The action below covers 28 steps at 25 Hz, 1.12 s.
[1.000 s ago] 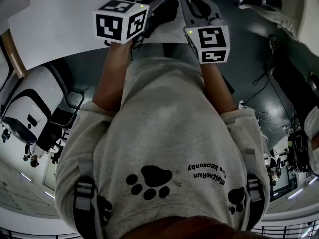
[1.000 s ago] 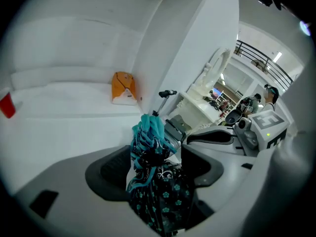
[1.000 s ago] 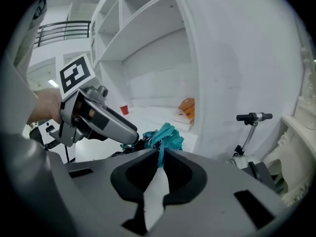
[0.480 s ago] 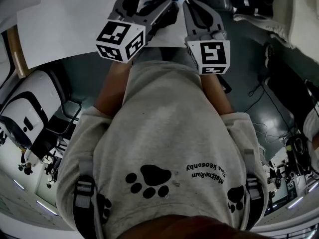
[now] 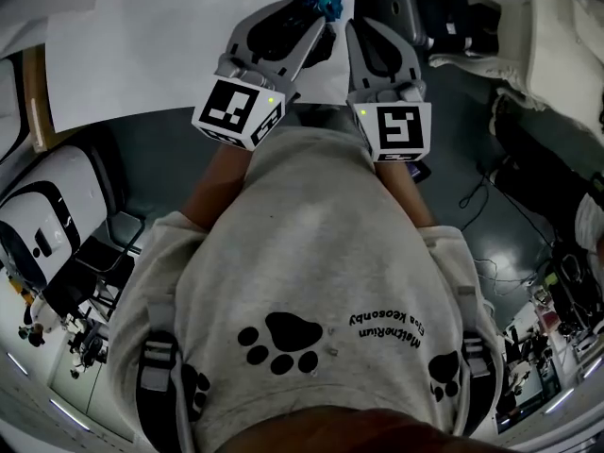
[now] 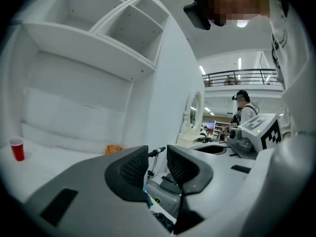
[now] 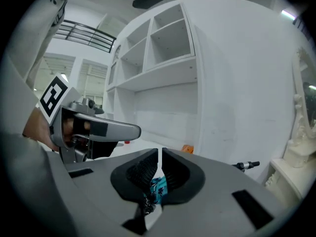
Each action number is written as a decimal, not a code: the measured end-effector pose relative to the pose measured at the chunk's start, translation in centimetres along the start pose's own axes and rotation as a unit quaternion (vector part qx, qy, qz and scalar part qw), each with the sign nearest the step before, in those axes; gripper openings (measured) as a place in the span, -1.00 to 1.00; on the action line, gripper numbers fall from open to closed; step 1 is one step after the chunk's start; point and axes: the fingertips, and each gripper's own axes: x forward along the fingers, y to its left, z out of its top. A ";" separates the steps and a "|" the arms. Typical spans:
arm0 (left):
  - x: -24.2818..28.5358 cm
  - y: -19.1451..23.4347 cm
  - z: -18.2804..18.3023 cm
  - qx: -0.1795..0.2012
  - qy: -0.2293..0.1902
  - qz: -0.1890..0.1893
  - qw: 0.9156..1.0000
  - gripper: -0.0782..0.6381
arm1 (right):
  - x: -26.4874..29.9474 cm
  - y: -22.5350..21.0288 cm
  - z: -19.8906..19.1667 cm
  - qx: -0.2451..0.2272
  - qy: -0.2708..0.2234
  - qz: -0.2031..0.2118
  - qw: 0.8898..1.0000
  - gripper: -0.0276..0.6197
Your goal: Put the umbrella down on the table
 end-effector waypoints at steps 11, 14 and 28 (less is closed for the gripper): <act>-3.0 -4.0 3.6 0.046 -0.045 -0.003 0.998 -0.67 | -4.3 1.7 6.9 -0.004 -0.115 -0.012 0.993 -0.78; -3.3 -4.9 5.3 0.056 -0.075 -0.002 0.996 -0.67 | -5.3 2.0 8.2 -0.011 -0.130 -0.010 0.991 -0.78; -5.2 -8.9 6.9 0.060 -0.109 -0.006 0.992 -0.69 | -9.5 3.8 9.3 -0.017 -0.137 0.028 0.990 -0.82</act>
